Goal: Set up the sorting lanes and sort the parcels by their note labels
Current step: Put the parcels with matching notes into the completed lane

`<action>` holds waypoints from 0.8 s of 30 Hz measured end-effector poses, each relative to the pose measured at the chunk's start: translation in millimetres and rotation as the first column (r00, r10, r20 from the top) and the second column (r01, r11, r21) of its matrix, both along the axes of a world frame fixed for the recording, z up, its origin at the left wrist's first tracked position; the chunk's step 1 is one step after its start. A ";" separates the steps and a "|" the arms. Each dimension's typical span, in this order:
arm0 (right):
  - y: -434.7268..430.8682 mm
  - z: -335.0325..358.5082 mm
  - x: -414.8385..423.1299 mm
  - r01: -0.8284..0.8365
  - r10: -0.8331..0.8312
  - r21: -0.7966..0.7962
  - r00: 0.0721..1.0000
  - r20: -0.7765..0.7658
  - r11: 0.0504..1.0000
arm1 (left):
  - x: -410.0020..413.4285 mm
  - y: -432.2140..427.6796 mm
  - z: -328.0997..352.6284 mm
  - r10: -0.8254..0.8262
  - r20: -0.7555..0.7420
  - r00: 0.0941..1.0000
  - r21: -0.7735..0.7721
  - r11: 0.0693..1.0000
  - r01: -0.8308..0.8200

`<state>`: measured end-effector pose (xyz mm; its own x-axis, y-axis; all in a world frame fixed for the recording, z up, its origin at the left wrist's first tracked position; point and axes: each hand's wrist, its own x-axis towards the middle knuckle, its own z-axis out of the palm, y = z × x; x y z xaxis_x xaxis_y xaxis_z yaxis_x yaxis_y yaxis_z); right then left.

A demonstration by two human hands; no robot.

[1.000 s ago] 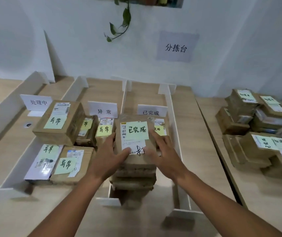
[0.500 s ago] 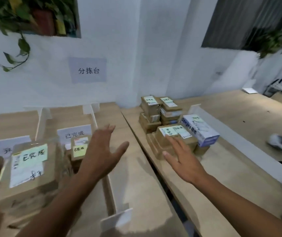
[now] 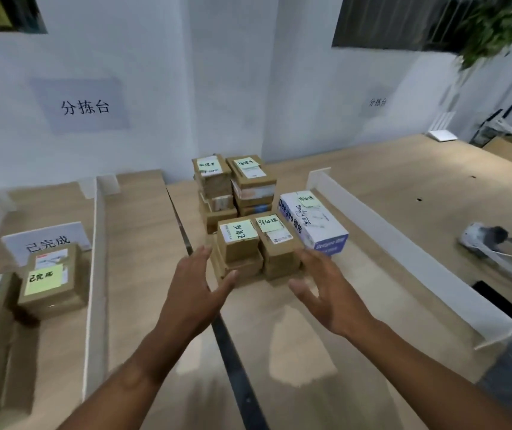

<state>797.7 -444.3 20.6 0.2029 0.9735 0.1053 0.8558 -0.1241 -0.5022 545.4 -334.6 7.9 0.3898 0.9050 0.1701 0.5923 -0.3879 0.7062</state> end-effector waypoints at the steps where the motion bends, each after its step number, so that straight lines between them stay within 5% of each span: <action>1: 14.6 -6.6 7.4 -0.001 0.000 -0.018 1.000 -0.007 1.000 | 5.3 10.7 -8.1 0.015 -0.005 1.000 -0.019 1.000 -0.015; 16: 277.3 -108.7 75.9 -0.147 0.135 -0.135 0.986 -0.093 0.980 | 90.3 156.0 -135.0 0.191 0.103 0.976 -0.303 0.941 -0.152; 24: 331.6 -158.9 78.8 -0.290 0.273 -0.253 0.957 -0.102 0.923 | 115.8 184.6 -174.8 0.186 0.102 0.977 -0.373 0.918 -0.136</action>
<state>876.5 -112.7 -138.3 -0.0860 0.9824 -0.1658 0.8423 -0.0172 -0.5388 661.2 -149.9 -166.9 0.2304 0.9629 -0.1408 0.5162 0.0017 0.8565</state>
